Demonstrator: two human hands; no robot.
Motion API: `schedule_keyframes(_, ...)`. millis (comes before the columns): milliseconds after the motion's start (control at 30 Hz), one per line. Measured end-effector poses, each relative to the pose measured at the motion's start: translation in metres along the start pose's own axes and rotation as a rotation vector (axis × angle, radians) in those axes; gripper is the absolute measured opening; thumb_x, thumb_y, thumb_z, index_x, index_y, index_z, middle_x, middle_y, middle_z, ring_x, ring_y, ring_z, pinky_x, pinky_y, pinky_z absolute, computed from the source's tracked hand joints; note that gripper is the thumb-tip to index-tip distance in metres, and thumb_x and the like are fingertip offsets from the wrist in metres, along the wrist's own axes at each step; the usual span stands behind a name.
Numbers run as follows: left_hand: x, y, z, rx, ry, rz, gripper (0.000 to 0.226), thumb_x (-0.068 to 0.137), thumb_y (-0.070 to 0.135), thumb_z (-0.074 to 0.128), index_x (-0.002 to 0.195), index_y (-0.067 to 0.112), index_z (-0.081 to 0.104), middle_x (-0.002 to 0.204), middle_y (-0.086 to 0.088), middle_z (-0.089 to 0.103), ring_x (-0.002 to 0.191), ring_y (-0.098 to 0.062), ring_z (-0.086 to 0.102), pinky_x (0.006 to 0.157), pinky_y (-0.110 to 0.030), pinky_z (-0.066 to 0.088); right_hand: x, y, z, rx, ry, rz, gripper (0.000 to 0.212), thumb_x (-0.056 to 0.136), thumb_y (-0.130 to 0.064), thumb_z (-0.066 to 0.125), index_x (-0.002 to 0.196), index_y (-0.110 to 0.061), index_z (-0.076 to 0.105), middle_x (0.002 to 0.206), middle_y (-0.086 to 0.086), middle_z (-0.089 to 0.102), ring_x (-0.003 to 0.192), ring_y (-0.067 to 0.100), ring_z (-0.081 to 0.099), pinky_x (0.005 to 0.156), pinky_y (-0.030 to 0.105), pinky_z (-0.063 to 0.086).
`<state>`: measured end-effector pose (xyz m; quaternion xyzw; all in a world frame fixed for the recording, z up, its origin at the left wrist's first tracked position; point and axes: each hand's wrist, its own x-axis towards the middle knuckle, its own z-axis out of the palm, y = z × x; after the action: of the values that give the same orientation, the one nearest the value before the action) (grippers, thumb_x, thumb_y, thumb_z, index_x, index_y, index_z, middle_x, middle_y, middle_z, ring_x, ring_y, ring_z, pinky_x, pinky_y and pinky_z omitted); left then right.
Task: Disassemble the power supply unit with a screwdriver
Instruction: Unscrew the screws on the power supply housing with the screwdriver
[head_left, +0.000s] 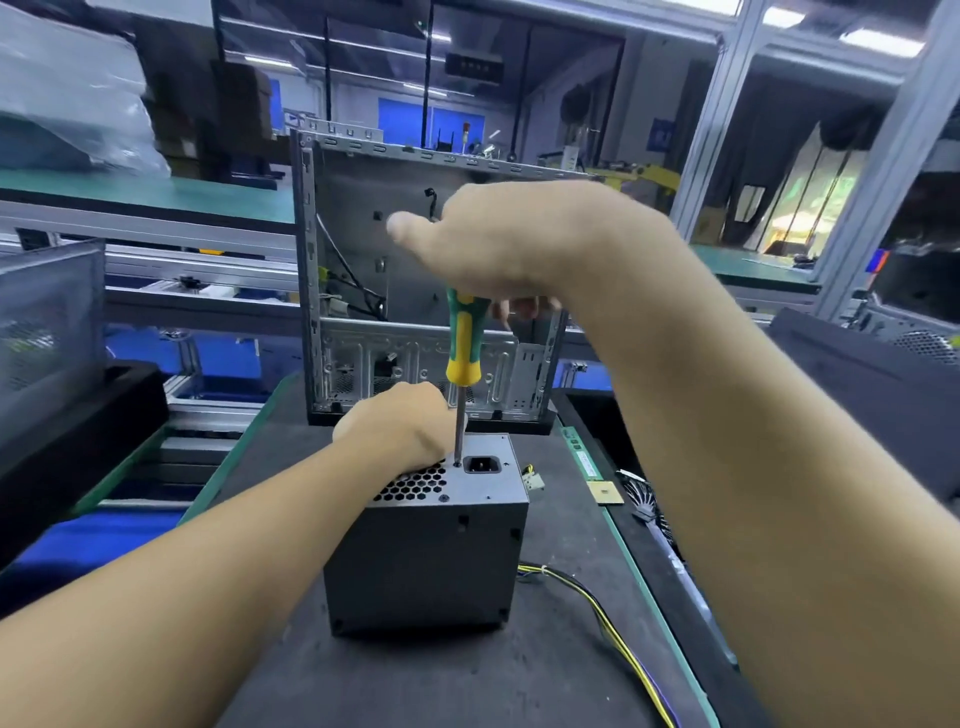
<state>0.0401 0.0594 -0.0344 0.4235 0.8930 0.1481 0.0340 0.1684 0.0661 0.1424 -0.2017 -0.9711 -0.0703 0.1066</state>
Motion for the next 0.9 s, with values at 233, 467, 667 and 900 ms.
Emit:
schedule_keyframes(233, -0.002, 0.000, -0.003, -0.001, -0.020, -0.002, 0.029, 0.091, 0.034, 0.033, 0.081, 0.014, 0.052, 0.083, -0.006, 0.061, 0.078, -0.030, 0.060, 0.074, -0.038, 0.048, 0.005, 0.010, 0.000, 0.113, -0.047, -0.024, 0.019, 0.100, -0.028, 0.040, 0.100, -0.011, 0.048, 0.082, 0.005, 0.067, 0.064, 0.026, 0.070, 0.049, 0.028, 0.040)
schedule_keyframes(467, -0.003, 0.000, -0.002, -0.037, -0.013, -0.009, 0.034, 0.091, 0.040, 0.036, 0.082, 0.015, 0.056, 0.083, -0.004, 0.062, 0.079, -0.031, 0.061, 0.076, -0.040, 0.049, 0.002, 0.010, 0.007, 0.081, -0.010, 0.015, 0.040, 0.101, -0.048, 0.035, 0.098, -0.011, 0.051, 0.077, 0.002, 0.061, 0.065, 0.019, 0.064, 0.054, 0.030, 0.036)
schedule_keyframes(667, 0.000, 0.000, -0.001, -0.009, -0.030, 0.001, 0.026, 0.089, 0.035, 0.033, 0.077, 0.017, 0.050, 0.085, -0.005, 0.060, 0.079, -0.031, 0.058, 0.075, -0.039, 0.045, 0.009, 0.012, 0.014, 0.177, 0.069, -0.084, 0.021, 0.101, -0.030, 0.039, 0.105, -0.015, 0.054, 0.101, 0.003, 0.063, 0.075, 0.018, 0.054, 0.063, 0.032, 0.039)
schedule_keyframes(900, -0.001, 0.000, -0.001, -0.027, -0.003, -0.014, 0.032, 0.090, 0.039, 0.037, 0.083, 0.016, 0.057, 0.082, -0.003, 0.063, 0.078, -0.029, 0.062, 0.074, -0.038, 0.050, 0.003, 0.012, 0.001, 0.132, -0.035, -0.043, 0.042, 0.101, -0.039, 0.033, 0.087, -0.007, 0.057, 0.072, 0.006, 0.065, 0.043, 0.016, 0.062, 0.039, 0.020, 0.037)
